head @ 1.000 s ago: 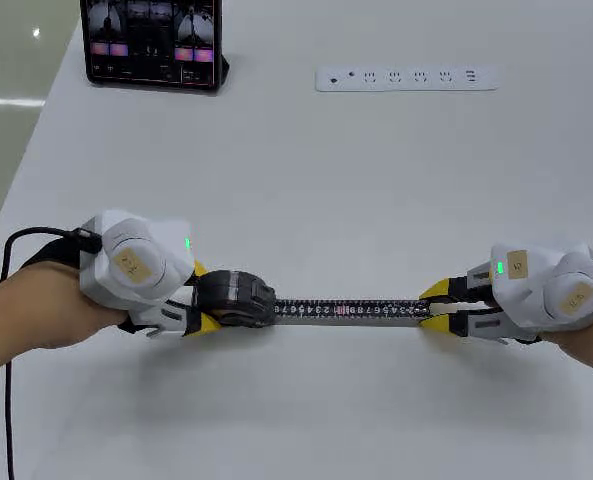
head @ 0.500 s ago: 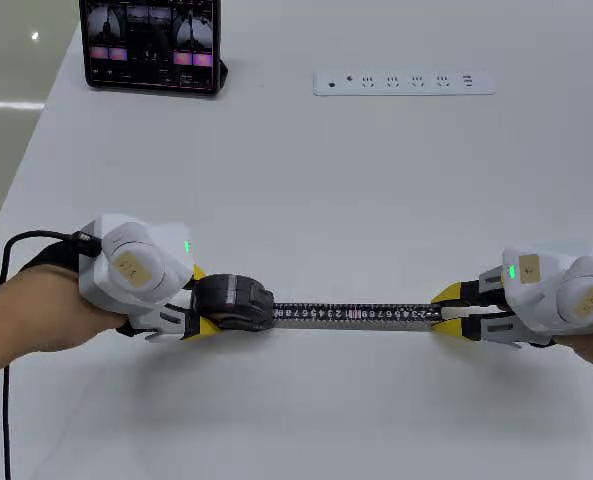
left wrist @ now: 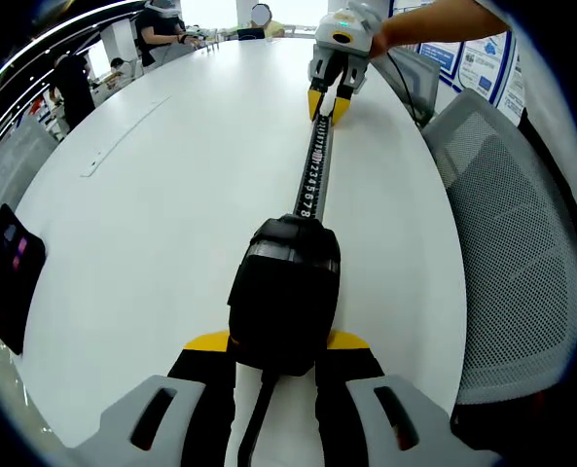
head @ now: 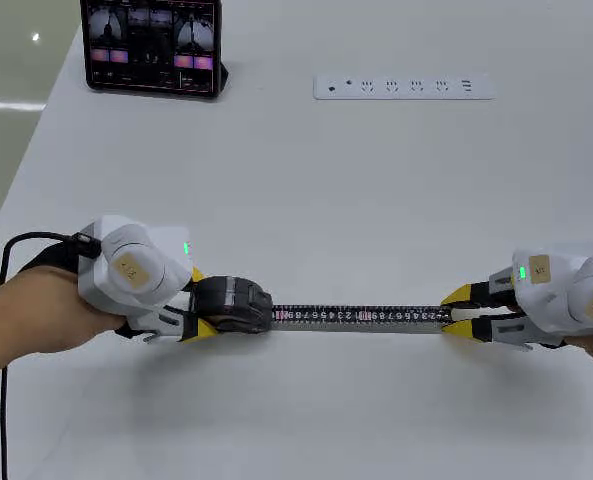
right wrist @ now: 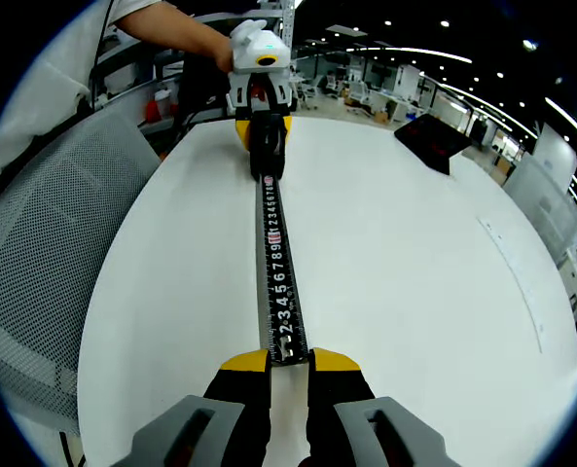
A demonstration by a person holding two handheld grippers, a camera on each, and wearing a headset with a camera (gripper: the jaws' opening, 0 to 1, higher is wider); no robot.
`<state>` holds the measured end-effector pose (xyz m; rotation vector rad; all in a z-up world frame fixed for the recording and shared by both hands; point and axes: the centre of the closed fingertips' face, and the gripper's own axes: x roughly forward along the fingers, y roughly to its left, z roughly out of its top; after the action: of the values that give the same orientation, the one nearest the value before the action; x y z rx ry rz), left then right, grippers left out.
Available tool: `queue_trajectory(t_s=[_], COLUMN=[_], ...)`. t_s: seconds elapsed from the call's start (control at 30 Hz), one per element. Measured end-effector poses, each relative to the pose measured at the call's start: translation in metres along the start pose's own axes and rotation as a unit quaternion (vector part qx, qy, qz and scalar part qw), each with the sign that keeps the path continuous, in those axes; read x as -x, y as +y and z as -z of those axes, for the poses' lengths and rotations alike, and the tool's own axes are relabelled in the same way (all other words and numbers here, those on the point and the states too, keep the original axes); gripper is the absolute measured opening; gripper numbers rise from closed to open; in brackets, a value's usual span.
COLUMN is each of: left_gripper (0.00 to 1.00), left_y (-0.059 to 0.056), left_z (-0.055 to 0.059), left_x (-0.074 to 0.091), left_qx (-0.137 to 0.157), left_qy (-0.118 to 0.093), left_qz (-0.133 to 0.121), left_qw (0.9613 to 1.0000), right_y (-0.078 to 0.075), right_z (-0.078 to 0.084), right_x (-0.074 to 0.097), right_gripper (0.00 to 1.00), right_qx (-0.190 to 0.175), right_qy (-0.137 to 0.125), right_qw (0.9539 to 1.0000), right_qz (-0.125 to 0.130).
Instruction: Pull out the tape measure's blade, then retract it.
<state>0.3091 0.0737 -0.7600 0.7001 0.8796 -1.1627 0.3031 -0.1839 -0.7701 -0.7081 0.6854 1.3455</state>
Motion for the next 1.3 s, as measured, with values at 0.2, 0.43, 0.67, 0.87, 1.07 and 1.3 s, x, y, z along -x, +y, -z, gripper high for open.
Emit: queue_trajectory(t_s=[0.2, 0.43, 0.67, 0.87, 1.07, 1.3], left_gripper=[0.26, 0.26, 0.26, 0.26, 0.26, 0.27], left_y=[0.0, 0.0, -0.001, -0.001, -0.001, 0.0], left_z=[0.0, 0.0, 0.001, 0.001, 0.0, -0.003], left_x=[0.0, 0.0, 0.001, 0.0, 0.001, 0.0], left_qx=[0.0, -0.001, -0.001, -0.001, -0.002, 0.008], left_qy=[0.001, 0.001, 0.001, 0.0, 0.002, -0.006], left_qz=[0.0, 0.0, 0.0, 0.0, -0.003, -0.005], left_qw=[1.0, 1.0, 1.0, 1.0, 1.0, 0.9999], right_y=[-0.001, -0.002, -0.003, -0.002, 0.001, 0.001], right_z=[0.004, 0.013, 0.018, 0.02, 0.02, 0.019], right_x=[0.004, 0.008, 0.012, 0.013, 0.012, 0.012], right_gripper=[0.09, 0.09, 0.09, 0.09, 0.1, 0.1], right_qx=[0.0, 0.0, -0.001, -0.003, -0.006, -0.019], right_qy=[0.003, 0.011, 0.018, 0.023, 0.027, 0.024], right_qw=[1.0, 0.9999, 0.9998, 0.9997, 0.9996, 0.9995], right_qz=[0.002, 0.002, 0.003, 0.004, 0.0, 0.0])
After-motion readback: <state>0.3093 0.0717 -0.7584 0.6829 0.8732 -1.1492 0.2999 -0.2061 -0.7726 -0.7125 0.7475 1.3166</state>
